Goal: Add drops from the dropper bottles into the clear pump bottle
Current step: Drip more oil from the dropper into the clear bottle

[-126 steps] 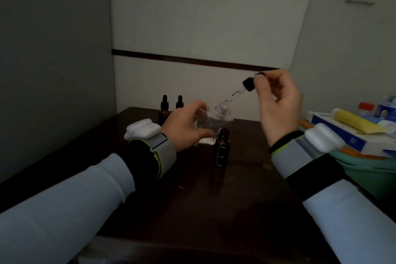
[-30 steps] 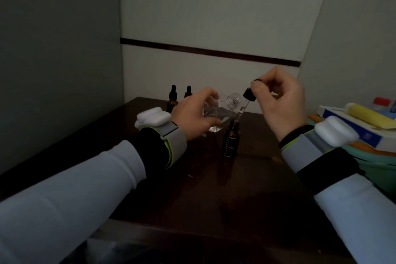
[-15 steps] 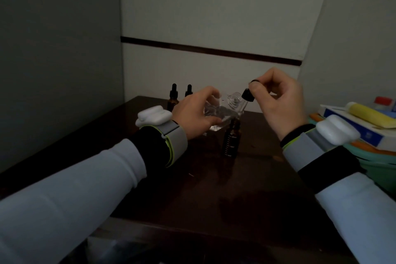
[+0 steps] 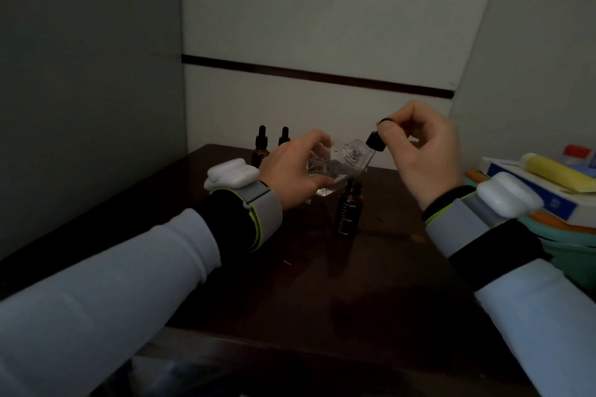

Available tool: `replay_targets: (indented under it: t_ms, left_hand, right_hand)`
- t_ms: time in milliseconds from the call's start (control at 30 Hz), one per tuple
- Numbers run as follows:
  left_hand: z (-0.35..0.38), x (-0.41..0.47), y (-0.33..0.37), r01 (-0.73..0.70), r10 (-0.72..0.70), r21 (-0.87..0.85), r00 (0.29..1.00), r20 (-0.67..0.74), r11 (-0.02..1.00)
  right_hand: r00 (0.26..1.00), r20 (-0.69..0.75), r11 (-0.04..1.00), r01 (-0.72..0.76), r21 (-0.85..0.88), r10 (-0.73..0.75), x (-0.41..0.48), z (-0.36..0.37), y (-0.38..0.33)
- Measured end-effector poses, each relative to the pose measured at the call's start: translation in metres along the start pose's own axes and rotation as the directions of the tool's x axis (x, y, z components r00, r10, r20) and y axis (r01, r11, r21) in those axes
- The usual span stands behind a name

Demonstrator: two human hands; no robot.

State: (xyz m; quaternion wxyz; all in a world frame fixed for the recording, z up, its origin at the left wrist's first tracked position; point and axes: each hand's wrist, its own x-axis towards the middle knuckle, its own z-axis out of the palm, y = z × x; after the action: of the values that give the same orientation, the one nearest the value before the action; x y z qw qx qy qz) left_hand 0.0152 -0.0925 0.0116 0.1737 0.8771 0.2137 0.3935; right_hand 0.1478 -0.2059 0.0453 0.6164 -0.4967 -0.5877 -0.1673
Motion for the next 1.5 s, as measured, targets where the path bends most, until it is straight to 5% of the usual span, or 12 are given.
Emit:
replay_targets:
  t_ms: [200,567,1500]
  left_hand:
    - [-0.001,-0.001,0.002,0.002,-0.002,0.03,1.0,0.001,1.0]
    - [-0.002,-0.003,0.008,-0.046,0.047,0.027,0.998,-0.043,0.999]
    - [-0.001,-0.003,0.007,-0.045,0.047,0.049,0.998,-0.049,0.998]
  right_hand:
    - [0.967,-0.255,0.995,0.047,0.087,-0.024,0.003,-0.006,-0.004]
    - [0.999,-0.011,0.999,0.032,-0.023,-0.032,-0.006,0.008,0.004]
    - [0.998,0.036,0.999,-0.053,0.007,0.052,-0.005,0.006,0.003]
